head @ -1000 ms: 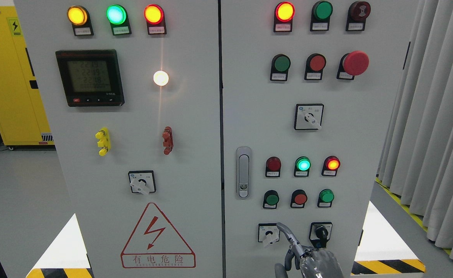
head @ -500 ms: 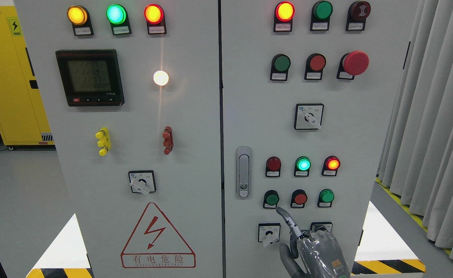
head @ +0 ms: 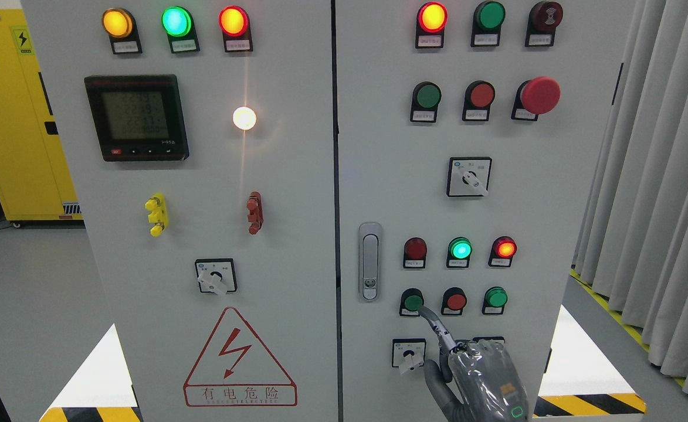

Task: Press green start button
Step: 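Press the green push button inward with the right hand's fingertip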

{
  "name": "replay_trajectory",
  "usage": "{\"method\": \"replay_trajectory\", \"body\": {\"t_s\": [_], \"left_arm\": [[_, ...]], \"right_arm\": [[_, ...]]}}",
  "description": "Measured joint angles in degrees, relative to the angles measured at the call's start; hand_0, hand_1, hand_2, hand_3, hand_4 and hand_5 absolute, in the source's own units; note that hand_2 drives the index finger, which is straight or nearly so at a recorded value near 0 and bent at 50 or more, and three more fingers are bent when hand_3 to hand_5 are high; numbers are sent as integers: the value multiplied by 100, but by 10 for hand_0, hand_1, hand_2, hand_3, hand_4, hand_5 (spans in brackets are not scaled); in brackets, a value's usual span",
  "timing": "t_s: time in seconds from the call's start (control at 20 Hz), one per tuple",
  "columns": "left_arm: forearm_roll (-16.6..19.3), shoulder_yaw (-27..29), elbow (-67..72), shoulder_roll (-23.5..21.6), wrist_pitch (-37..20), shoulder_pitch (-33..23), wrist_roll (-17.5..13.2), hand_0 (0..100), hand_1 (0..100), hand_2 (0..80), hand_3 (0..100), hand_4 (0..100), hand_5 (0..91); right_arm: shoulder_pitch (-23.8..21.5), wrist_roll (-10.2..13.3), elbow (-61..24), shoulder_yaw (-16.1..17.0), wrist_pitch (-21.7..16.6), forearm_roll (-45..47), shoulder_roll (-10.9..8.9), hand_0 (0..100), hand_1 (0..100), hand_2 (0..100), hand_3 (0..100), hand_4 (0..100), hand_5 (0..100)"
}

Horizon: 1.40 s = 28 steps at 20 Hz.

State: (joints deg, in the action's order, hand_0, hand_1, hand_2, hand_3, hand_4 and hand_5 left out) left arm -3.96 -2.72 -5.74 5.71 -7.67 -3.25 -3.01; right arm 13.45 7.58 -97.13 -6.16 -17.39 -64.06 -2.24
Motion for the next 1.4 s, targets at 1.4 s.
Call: {"method": "replay_trajectory", "body": {"t_s": [1.4], "left_arm": [[0, 0, 1, 0, 0, 0, 0, 120, 556, 0, 0, 0, 0]], "right_arm": [[219, -148, 269, 5, 11, -62, 176, 787, 959, 0, 930, 1000, 1000]]}}
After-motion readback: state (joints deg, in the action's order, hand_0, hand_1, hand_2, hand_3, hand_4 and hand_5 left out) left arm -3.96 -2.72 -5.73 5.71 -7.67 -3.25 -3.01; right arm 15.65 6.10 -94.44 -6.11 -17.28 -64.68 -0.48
